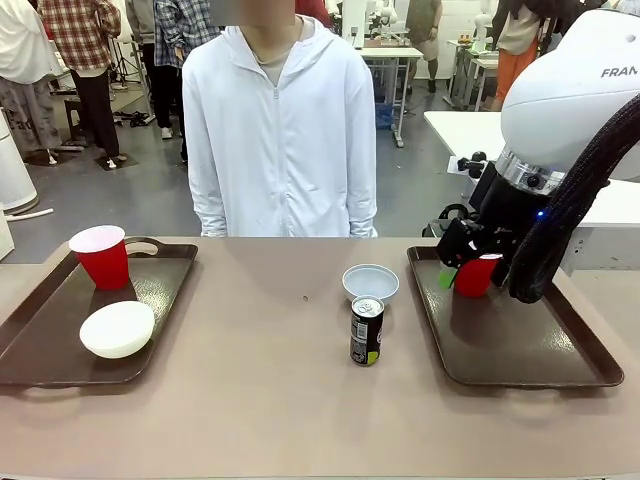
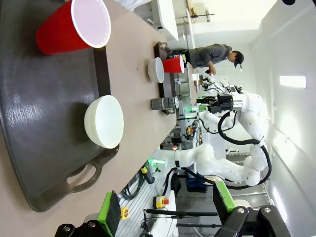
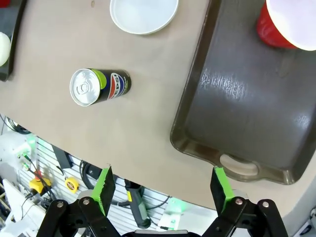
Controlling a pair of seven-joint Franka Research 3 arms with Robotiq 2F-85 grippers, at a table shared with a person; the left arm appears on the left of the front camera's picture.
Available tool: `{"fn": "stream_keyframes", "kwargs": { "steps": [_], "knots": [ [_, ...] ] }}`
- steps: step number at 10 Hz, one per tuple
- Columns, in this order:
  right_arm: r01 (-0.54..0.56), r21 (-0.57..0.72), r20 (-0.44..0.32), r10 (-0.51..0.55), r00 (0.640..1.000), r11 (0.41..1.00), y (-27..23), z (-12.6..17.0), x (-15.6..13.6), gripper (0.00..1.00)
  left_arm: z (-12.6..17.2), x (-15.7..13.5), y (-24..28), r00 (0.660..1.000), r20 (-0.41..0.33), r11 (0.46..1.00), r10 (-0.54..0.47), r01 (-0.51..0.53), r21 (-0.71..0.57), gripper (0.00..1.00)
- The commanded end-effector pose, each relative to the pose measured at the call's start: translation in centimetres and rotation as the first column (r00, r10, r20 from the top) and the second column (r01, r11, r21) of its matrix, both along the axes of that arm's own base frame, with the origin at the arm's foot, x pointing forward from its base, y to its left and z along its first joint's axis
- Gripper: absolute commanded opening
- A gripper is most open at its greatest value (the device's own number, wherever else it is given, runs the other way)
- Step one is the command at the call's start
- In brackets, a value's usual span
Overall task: Prepare tableware on both trays.
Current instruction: Pick up a Picnic Bowl from the table and place it on a Handle tray.
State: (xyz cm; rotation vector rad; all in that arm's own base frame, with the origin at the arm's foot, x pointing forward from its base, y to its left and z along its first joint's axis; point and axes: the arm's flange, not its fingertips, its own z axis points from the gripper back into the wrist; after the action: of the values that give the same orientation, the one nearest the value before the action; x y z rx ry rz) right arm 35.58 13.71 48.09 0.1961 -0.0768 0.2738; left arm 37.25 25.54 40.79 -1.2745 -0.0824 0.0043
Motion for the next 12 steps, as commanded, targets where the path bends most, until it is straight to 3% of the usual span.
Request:
{"fn": "stream_keyframes", "kwargs": {
  "steps": [1, 4, 6, 9, 10, 11, 12],
  "knots": [
    [0.060, -0.011, 0.021, -0.060, 0.998, 0.998, 0.1, -0.5, 1.4, 1.00, 0.2, -0.1, 0.0, 1.000, 0.009, 1.000, 0.007, -0.007, -0.017, 1.00],
    [0.023, -0.121, 0.031, -0.020, 0.999, 0.992, 2.3, -3.3, 6.3, 1.00, 0.2, -0.1, 0.0, 1.000, 0.009, 1.000, 0.007, -0.007, -0.017, 1.00],
    [-0.006, -0.189, 0.068, 0.020, 0.997, 0.982, 4.6, -4.3, 7.8, 1.00, 0.2, -0.1, 0.0, 1.000, 0.009, 1.000, 0.007, -0.007, -0.017, 1.00],
    [-0.074, -0.214, 0.064, 0.089, 0.994, 0.974, 7.9, -6.4, 10.7, 1.00, 0.2, -0.1, 0.0, 1.000, 0.009, 1.000, 0.007, -0.007, -0.017, 1.00],
    [-0.089, -0.239, 0.032, 0.100, 0.995, 0.967, 8.0, -6.3, 9.8, 1.00, 0.2, -0.1, 0.0, 1.000, 0.009, 1.000, 0.007, -0.007, -0.017, 1.00],
    [-0.201, -0.283, -0.049, 0.195, 0.980, 0.938, 5.2, -4.1, 5.1, 1.00, 0.2, -0.1, 0.0, 1.000, 0.009, 1.000, 0.007, -0.007, -0.017, 1.00],
    [-0.294, -0.217, -0.063, 0.287, 0.956, 0.931, 0.4, -0.9, 1.2, 1.00, 0.2, -0.1, 0.0, 1.000, 0.009, 1.000, 0.007, -0.007, -0.017, 1.00]
  ]
}}
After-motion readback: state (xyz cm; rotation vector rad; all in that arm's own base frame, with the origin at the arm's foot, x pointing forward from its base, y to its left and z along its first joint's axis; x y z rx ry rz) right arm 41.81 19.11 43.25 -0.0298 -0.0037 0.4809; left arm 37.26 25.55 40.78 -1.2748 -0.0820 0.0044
